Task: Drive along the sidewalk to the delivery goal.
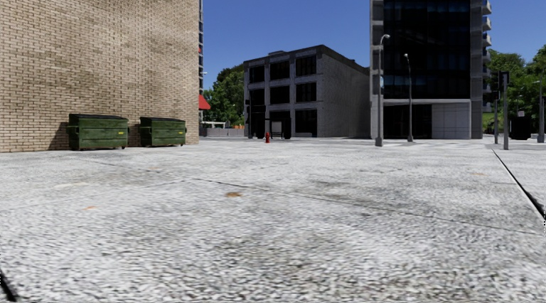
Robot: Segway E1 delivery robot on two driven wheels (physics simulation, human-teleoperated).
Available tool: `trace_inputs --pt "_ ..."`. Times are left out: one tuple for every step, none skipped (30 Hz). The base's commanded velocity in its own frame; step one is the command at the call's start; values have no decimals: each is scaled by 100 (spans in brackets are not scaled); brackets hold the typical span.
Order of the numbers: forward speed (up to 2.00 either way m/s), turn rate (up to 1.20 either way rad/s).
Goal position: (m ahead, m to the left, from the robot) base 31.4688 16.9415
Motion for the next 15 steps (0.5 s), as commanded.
trace_inputs --pt "200 0" --pt "200 0" --pt "200 0" --pt "200 0" --pt "200 0" --pt "200 0" --pt "200 0" --pt "200 0" --pt "200 0" --pt "200 0" --pt "200 0" --pt "200 0" --pt "200 0" --pt "200 0" --pt "200 0"
